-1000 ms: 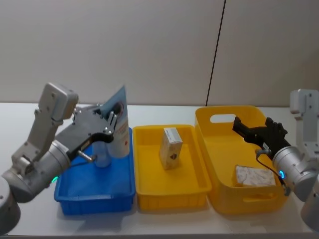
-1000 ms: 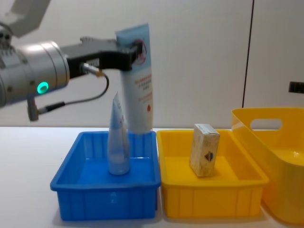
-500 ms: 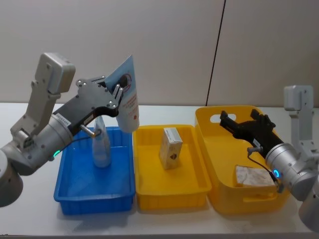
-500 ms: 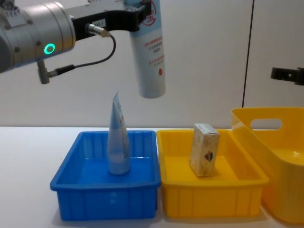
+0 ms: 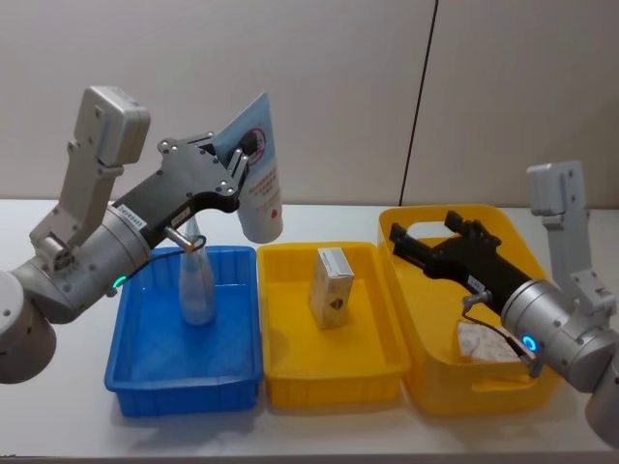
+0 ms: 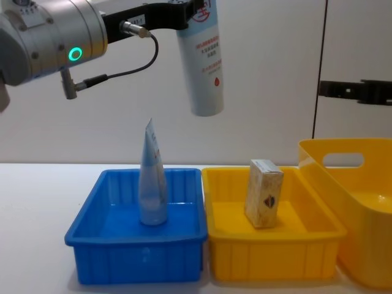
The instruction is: Bimanual collaborative sorting of washing and personal care products
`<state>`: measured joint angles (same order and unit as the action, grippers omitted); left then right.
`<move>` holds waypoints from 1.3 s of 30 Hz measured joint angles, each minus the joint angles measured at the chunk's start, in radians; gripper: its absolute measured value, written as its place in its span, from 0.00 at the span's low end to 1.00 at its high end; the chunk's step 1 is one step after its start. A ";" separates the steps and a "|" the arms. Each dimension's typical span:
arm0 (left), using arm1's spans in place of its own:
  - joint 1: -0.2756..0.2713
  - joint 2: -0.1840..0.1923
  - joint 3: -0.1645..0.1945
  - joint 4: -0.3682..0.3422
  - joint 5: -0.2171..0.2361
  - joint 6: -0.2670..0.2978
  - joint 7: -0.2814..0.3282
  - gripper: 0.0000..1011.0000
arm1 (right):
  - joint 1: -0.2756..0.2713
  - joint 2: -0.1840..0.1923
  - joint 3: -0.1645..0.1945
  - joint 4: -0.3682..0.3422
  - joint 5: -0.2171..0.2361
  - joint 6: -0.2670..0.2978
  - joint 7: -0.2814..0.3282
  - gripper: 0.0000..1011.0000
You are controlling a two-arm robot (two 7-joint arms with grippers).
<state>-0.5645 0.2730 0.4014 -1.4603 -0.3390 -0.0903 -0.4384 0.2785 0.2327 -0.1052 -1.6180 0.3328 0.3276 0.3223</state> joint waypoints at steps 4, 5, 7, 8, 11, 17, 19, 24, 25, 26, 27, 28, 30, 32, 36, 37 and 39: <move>-0.007 -0.005 0.003 0.009 -0.006 -0.004 -0.006 0.08 | 0.002 0.012 -0.011 0.000 0.006 -0.004 0.025 0.99; -0.008 -0.006 0.004 0.011 -0.007 -0.004 -0.007 0.09 | 0.002 0.014 -0.013 0.000 0.006 -0.006 0.027 0.99; -0.010 -0.007 0.006 0.014 -0.010 -0.005 -0.009 0.08 | 0.002 0.017 -0.020 0.002 0.004 -0.014 0.029 0.99; -0.011 -0.007 0.007 0.015 -0.011 -0.005 -0.010 0.08 | 0.002 0.018 -0.021 0.002 0.001 -0.017 0.029 0.99; -0.013 -0.009 0.010 0.015 -0.014 -0.005 -0.012 0.08 | 0.001 0.022 -0.034 0.007 -0.011 -0.035 0.029 0.99; -0.014 -0.010 0.016 0.013 -0.017 0.000 -0.013 0.09 | 0.003 0.030 -0.061 0.023 -0.037 -0.088 0.033 0.99; -0.014 -0.011 0.018 0.011 -0.018 0.003 -0.013 0.09 | 0.007 0.036 -0.077 0.035 -0.048 -0.115 0.043 0.99; -0.014 -0.016 0.025 0.011 -0.020 0.008 -0.013 0.08 | 0.020 0.053 -0.115 0.060 -0.083 -0.187 0.072 0.99; -0.014 -0.019 0.028 0.011 -0.021 0.009 -0.013 0.08 | 0.024 0.057 -0.126 0.067 -0.092 -0.207 0.079 0.99; -0.014 -0.020 0.029 0.012 -0.021 0.009 -0.013 0.08 | 0.026 0.059 -0.131 0.071 -0.097 -0.217 0.082 0.99; -0.014 -0.020 0.029 0.012 -0.021 0.009 -0.013 0.08 | 0.029 0.061 -0.137 0.076 -0.102 -0.225 0.084 0.99; -0.014 -0.021 0.031 0.013 -0.021 0.009 -0.013 0.08 | 0.031 0.062 -0.142 0.079 -0.109 -0.235 0.086 0.99; -0.014 -0.024 0.034 0.016 -0.022 0.010 -0.014 0.08 | 0.037 0.065 -0.156 0.090 -0.120 -0.260 0.090 0.99; -0.014 -0.026 0.036 0.018 -0.022 0.010 -0.014 0.08 | 0.042 0.065 -0.167 0.097 -0.131 -0.280 0.092 0.99; -0.015 -0.029 0.041 0.022 -0.022 0.010 -0.016 0.08 | 0.051 0.065 -0.188 0.113 -0.152 -0.313 0.092 0.99; -0.016 -0.029 0.041 0.023 -0.022 0.010 -0.016 0.08 | 0.053 0.064 -0.192 0.116 -0.155 -0.317 0.092 0.99; -0.016 -0.031 0.043 0.024 -0.022 0.010 -0.017 0.08 | 0.056 0.062 -0.201 0.122 -0.163 -0.329 0.088 0.99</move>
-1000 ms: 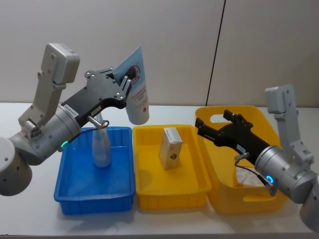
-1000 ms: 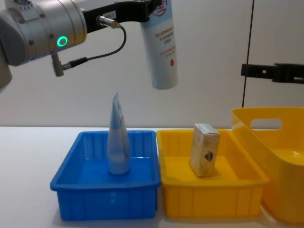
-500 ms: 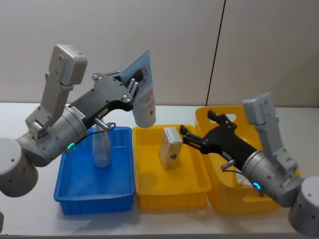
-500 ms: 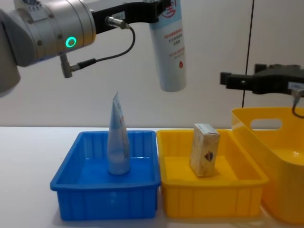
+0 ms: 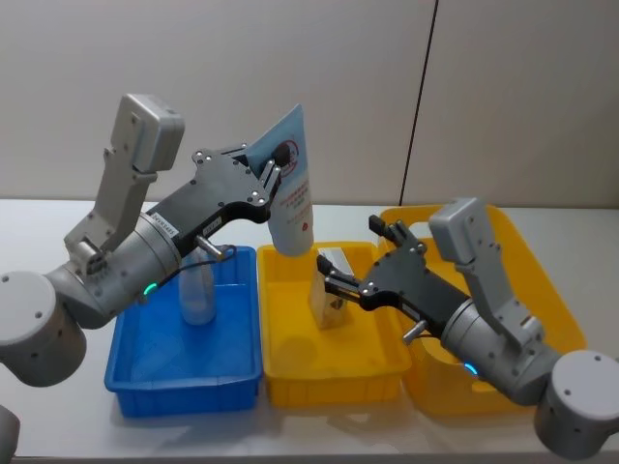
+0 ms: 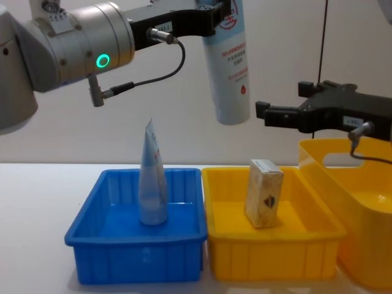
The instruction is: Bimanual collaborative sorting of washing and personal care products
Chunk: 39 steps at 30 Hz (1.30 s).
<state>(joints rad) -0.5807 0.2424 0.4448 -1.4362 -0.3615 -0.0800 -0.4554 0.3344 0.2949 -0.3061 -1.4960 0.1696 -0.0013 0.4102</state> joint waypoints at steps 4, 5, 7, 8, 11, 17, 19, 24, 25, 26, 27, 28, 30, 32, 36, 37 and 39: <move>0.000 -0.001 0.002 0.000 0.000 0.000 -0.001 0.08 | 0.003 -0.005 -0.012 0.009 -0.012 -0.013 -0.012 0.99; 0.000 -0.001 0.003 0.000 0.000 0.000 -0.001 0.08 | 0.004 -0.006 -0.014 0.011 -0.014 -0.015 -0.015 0.99; 0.000 -0.001 0.004 0.000 -0.001 0.000 -0.002 0.08 | 0.006 -0.010 -0.021 0.017 -0.021 -0.021 -0.023 0.99; 0.000 -0.001 0.004 0.000 -0.001 0.001 -0.002 0.09 | 0.007 -0.012 -0.022 0.020 -0.022 -0.021 -0.025 0.99; 0.000 -0.001 0.006 0.000 -0.002 0.002 -0.004 0.08 | 0.010 -0.017 -0.030 0.029 -0.029 -0.026 -0.035 0.99; -0.001 -0.002 0.010 0.000 -0.006 0.002 -0.008 0.09 | 0.017 -0.028 -0.042 0.045 -0.042 -0.031 -0.049 0.99; -0.002 -0.002 0.011 0.000 -0.007 0.002 -0.010 0.08 | 0.020 -0.030 -0.044 0.049 -0.045 -0.032 -0.051 0.99; -0.004 -0.003 0.016 0.002 -0.011 0.002 -0.015 0.08 | 0.029 -0.038 -0.055 0.061 -0.057 -0.036 -0.056 0.99; -0.004 -0.003 0.017 0.003 -0.012 0.002 -0.016 0.08 | 0.032 -0.040 -0.058 0.064 -0.060 -0.036 -0.058 0.99; -0.004 -0.003 0.018 0.003 -0.013 0.002 -0.017 0.08 | 0.033 -0.041 -0.059 0.066 -0.063 -0.037 -0.059 0.99; -0.004 -0.003 0.018 0.003 -0.014 0.002 -0.017 0.08 | 0.036 -0.044 -0.063 0.069 -0.065 -0.037 -0.061 0.99; -0.004 -0.003 0.019 0.003 -0.014 0.002 -0.018 0.08 | 0.036 -0.044 -0.063 0.069 -0.065 -0.037 -0.061 0.99; -0.004 -0.002 0.021 0.003 -0.016 0.002 -0.020 0.08 | 0.039 -0.048 -0.066 0.073 -0.071 -0.037 -0.064 0.99; -0.003 0.000 0.022 0.003 -0.019 0.002 -0.022 0.08 | 0.043 -0.053 -0.069 0.078 -0.076 -0.037 -0.068 0.99; 0.000 0.005 0.024 0.001 -0.023 0.006 -0.026 0.09 | 0.049 -0.061 -0.072 0.083 -0.086 -0.036 -0.076 0.99; 0.000 0.006 0.025 0.000 -0.024 0.006 -0.027 0.09 | 0.051 -0.063 -0.072 0.085 -0.087 -0.036 -0.078 0.99; 0.001 0.010 0.026 -0.001 -0.028 0.009 -0.030 0.08 | 0.055 -0.067 -0.073 0.089 -0.094 -0.034 -0.084 0.99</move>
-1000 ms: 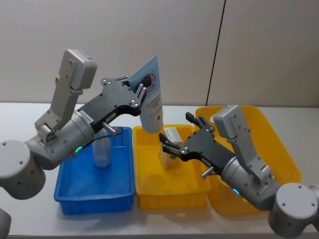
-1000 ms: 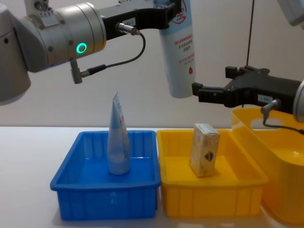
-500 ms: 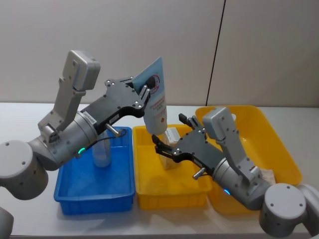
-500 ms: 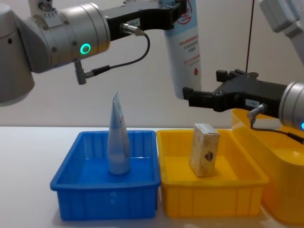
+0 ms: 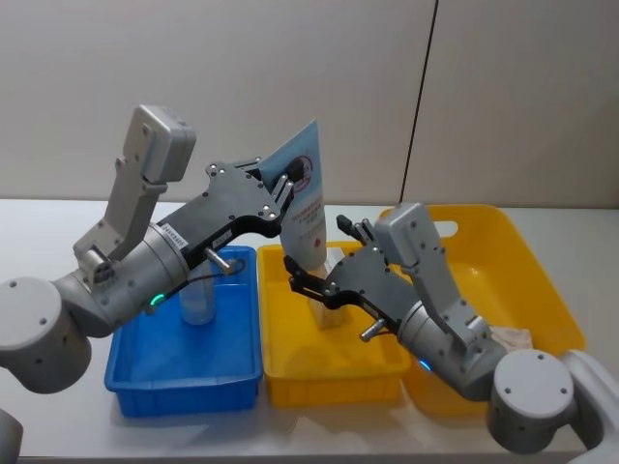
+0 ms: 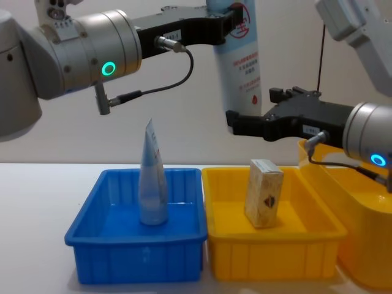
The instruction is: Bimanual collaborative sorting of washing and personal care products
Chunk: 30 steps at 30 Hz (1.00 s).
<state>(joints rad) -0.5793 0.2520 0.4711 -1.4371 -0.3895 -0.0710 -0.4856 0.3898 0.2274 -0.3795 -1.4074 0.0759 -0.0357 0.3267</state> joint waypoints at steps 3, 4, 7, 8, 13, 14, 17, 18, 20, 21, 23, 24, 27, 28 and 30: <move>0.001 0.004 0.003 -0.001 -0.004 0.003 -0.005 0.08 | 0.007 -0.007 -0.002 0.006 -0.009 0.003 -0.007 0.99; 0.001 0.005 0.003 -0.002 -0.005 0.004 -0.006 0.08 | 0.008 -0.008 -0.003 0.007 -0.012 0.004 -0.008 0.99; 0.001 0.010 0.007 -0.002 -0.011 0.007 -0.014 0.08 | 0.016 -0.016 -0.007 0.014 -0.022 0.009 -0.013 0.99; 0.000 0.011 0.008 -0.002 -0.012 0.008 -0.016 0.08 | 0.017 -0.018 -0.007 0.016 -0.024 0.010 -0.014 0.99; -0.002 0.017 0.015 -0.003 -0.019 0.013 -0.028 0.08 | 0.027 -0.027 -0.012 0.024 -0.036 0.019 -0.016 0.99; -0.003 0.019 0.017 -0.003 -0.021 0.014 -0.030 0.08 | 0.028 -0.028 -0.013 0.025 -0.038 0.021 -0.016 0.99; -0.004 0.021 0.020 -0.003 -0.024 0.015 -0.034 0.08 | 0.033 -0.034 -0.016 0.028 -0.043 0.029 -0.016 0.99; -0.004 0.022 0.021 -0.003 -0.025 0.015 -0.034 0.09 | 0.036 -0.037 -0.017 0.029 -0.044 0.033 -0.016 0.99; -0.005 0.024 0.023 -0.003 -0.027 0.016 -0.037 0.08 | 0.037 -0.039 -0.018 0.029 -0.046 0.038 -0.016 0.99; -0.006 0.024 0.024 -0.004 -0.028 0.016 -0.038 0.08 | 0.038 -0.040 -0.019 0.030 -0.046 0.040 -0.016 0.99; -0.006 0.025 0.025 -0.004 -0.029 0.017 -0.039 0.08 | 0.040 -0.043 -0.020 0.030 -0.048 0.045 -0.016 0.99; -0.006 0.026 0.025 -0.004 -0.029 0.017 -0.040 0.08 | 0.041 -0.044 -0.021 0.030 -0.048 0.047 -0.016 0.98; -0.007 0.027 0.027 -0.004 -0.031 0.018 -0.041 0.09 | 0.043 -0.047 -0.023 0.031 -0.049 0.053 -0.015 0.92; -0.007 0.027 0.027 -0.004 -0.031 0.018 -0.042 0.08 | 0.045 -0.048 -0.023 0.031 -0.050 0.055 -0.015 0.87; -0.008 0.028 0.028 -0.004 -0.032 0.018 -0.043 0.08 | 0.045 -0.049 -0.024 0.032 -0.050 0.057 -0.015 0.85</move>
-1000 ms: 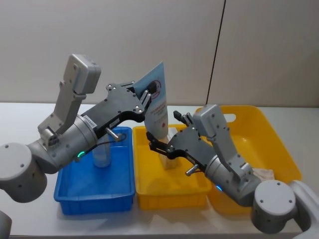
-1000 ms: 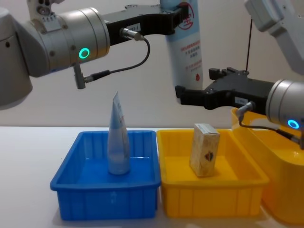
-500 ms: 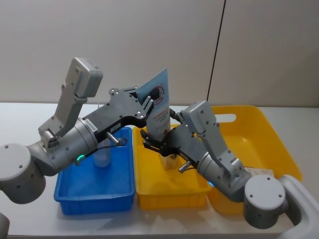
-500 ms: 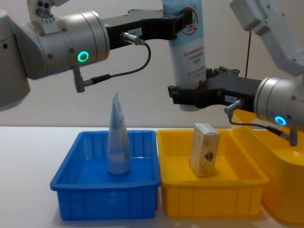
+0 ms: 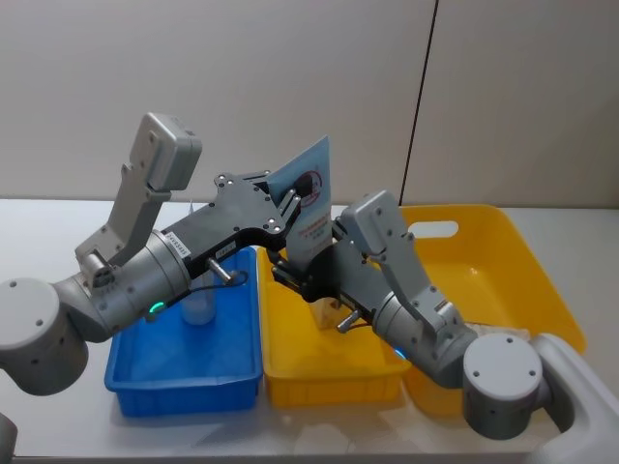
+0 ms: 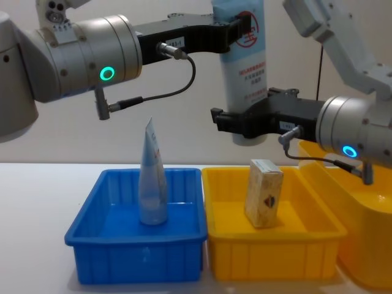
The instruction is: Bimanual collaborative sorting of washing and personal care products
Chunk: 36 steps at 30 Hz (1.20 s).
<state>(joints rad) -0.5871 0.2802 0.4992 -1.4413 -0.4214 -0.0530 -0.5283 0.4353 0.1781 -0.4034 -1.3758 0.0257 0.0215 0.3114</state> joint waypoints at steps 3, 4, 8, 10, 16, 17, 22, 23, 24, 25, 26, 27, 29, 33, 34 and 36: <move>0.000 0.001 0.001 0.000 -0.001 0.000 -0.001 0.08 | 0.001 -0.002 -0.001 0.000 -0.001 0.003 0.000 0.75; 0.000 0.001 0.001 0.000 -0.001 0.000 -0.001 0.09 | 0.002 -0.003 -0.001 0.001 -0.001 0.005 0.000 0.72; -0.001 0.002 0.002 0.000 -0.002 0.001 -0.002 0.08 | 0.003 -0.004 -0.002 0.001 -0.002 0.007 0.001 0.61; -0.001 0.002 0.002 0.000 -0.002 0.001 -0.002 0.08 | 0.003 -0.004 -0.002 0.001 -0.002 0.008 0.001 0.56; -0.002 0.003 0.003 0.000 -0.003 0.001 -0.003 0.08 | 0.005 -0.006 -0.003 0.002 -0.003 0.011 0.001 0.47; -0.002 0.004 0.003 0.000 -0.003 0.001 -0.003 0.08 | 0.005 -0.006 -0.003 0.002 -0.003 0.011 0.001 0.45; -0.002 0.004 0.003 0.000 -0.003 0.001 -0.004 0.08 | 0.005 -0.006 -0.003 0.002 -0.004 0.012 0.002 0.44; -0.002 0.003 0.003 0.000 -0.003 0.001 -0.004 0.08 | 0.005 -0.006 -0.004 0.002 -0.004 0.012 0.002 0.43; -0.002 0.004 0.004 0.000 -0.004 0.001 -0.004 0.08 | 0.005 -0.006 -0.004 0.002 -0.004 0.012 0.002 0.43; -0.002 0.003 0.004 0.000 -0.004 0.001 -0.004 0.08 | 0.005 -0.007 -0.004 0.002 -0.004 0.012 0.002 0.43; -0.002 0.003 0.004 0.000 -0.004 0.001 -0.004 0.08 | 0.005 -0.007 -0.004 0.002 -0.004 0.012 0.002 0.43; -0.002 0.003 0.004 0.000 -0.004 0.001 -0.004 0.08 | 0.006 -0.007 -0.004 0.002 -0.004 0.012 0.002 0.43; -0.002 0.003 0.004 0.000 -0.004 0.001 -0.004 0.09 | 0.006 -0.007 -0.004 0.002 -0.004 0.013 0.002 0.43; -0.002 0.003 0.005 0.000 -0.004 0.001 -0.004 0.15 | 0.006 -0.007 -0.004 0.002 -0.004 0.013 0.002 0.41; -0.002 0.003 0.005 0.000 -0.004 0.001 -0.005 0.20 | 0.006 -0.007 -0.004 0.002 -0.004 0.013 0.002 0.41; -0.002 0.003 0.005 0.000 -0.004 0.001 -0.005 0.24 | 0.006 -0.008 -0.004 0.002 -0.004 0.014 0.002 0.40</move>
<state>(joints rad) -0.5889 0.2832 0.5038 -1.4413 -0.4253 -0.0517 -0.5332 0.4416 0.1704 -0.4074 -1.3742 0.0217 0.0351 0.3132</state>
